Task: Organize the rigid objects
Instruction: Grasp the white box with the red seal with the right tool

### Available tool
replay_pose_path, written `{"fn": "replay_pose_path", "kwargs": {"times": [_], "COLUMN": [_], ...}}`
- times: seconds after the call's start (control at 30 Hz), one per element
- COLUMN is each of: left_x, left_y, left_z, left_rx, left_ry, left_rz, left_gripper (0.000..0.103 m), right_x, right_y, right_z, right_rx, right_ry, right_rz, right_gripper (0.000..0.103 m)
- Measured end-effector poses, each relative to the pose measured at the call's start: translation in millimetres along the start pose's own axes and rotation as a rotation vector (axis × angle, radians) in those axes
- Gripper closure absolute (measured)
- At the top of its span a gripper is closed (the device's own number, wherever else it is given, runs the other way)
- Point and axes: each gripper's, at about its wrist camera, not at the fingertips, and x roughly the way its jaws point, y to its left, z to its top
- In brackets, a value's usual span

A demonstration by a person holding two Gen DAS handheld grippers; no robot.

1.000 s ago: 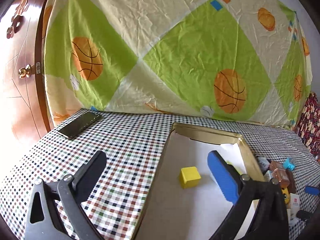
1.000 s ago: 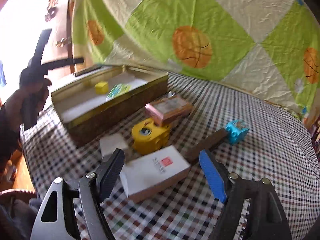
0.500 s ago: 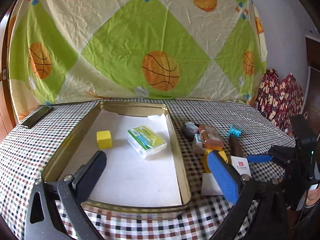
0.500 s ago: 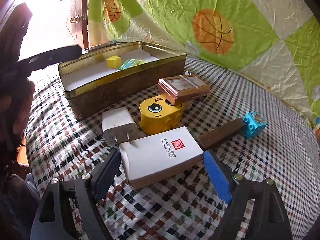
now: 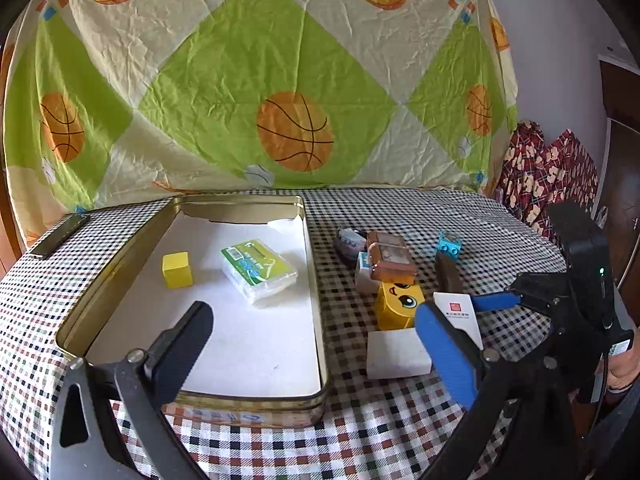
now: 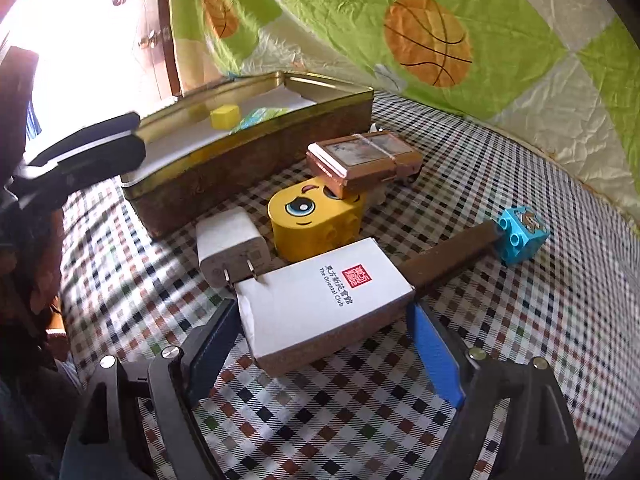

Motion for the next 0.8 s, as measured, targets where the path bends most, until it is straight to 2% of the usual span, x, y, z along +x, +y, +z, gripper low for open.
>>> {"fn": "replay_pose_path", "kwargs": {"times": [0.13, 0.4, 0.47, 0.63, 0.77, 0.8], "left_x": [1, 1, 3, 5, 4, 4], "left_y": [-6, -19, -23, -32, -38, -39], "left_z": [0, -1, -2, -5, -6, -7], "left_rx": [0.013, 0.046, 0.053, 0.075, 0.082, 0.083], "left_ry": [0.006, 0.019, 0.027, 0.041, 0.043, 0.044], "left_rz": [-0.011, -0.035, -0.038, -0.050, -0.056, -0.059], "left_gripper": [0.001, 0.001, 0.001, 0.001, 0.001, 0.001], "right_x": [-1, -12, -10, -8, -17, -18], "right_y": [0, -11, -11, -7, -9, -9], "right_z": [3, 7, 9, 6, 4, 3], "right_rx": [-0.040, -0.051, -0.048, -0.062, -0.021, -0.009], "right_ry": [-0.007, -0.062, -0.050, -0.056, -0.099, -0.102], "right_rz": [-0.034, -0.018, 0.006, -0.011, 0.028, 0.024], "right_gripper": [0.017, 0.017, 0.017, 0.017, 0.037, 0.038]}}
